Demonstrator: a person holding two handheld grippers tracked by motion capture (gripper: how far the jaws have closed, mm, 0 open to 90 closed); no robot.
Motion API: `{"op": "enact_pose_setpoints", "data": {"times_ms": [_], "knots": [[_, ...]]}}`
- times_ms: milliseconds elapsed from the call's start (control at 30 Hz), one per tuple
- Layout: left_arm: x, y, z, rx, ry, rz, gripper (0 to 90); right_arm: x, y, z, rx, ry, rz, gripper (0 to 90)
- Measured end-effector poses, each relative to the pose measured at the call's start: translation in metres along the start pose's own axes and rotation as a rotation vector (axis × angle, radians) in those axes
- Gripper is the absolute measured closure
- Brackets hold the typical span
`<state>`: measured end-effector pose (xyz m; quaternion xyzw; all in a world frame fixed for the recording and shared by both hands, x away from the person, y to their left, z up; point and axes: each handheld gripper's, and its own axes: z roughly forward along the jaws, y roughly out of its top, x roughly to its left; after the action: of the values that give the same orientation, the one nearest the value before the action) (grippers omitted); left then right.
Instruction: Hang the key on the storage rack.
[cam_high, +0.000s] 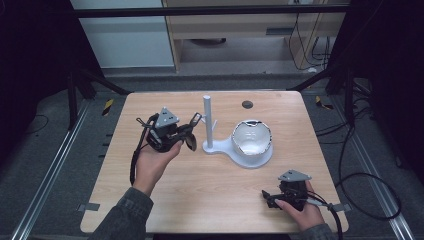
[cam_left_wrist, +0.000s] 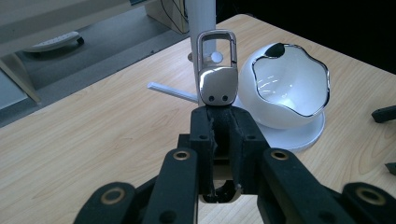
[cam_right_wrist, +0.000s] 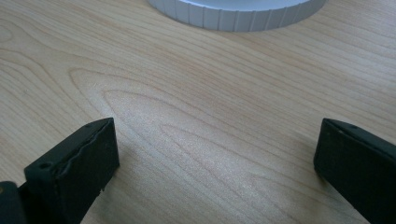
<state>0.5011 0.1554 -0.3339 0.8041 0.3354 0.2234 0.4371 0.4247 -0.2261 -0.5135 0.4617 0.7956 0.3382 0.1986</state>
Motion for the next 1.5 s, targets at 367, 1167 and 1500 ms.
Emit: {"op": "enact_pose_setpoints", "data": {"times_ms": [367,1167,1500], "knots": [[0.002,-0.001,0.011,0.015,0.008,0.006,80.4,0.0,0.0,0.0,0.001,0.002,-0.004,0.4],[-0.003,-0.004,0.039,0.034,0.01,-0.009,80.4,0.0,0.0,0.0,0.0,0.003,-0.003,0.4],[-0.003,-0.009,0.047,0.034,0.008,-0.017,80.5,0.0,0.0,0.0,0.0,0.003,-0.003,0.4]]}}
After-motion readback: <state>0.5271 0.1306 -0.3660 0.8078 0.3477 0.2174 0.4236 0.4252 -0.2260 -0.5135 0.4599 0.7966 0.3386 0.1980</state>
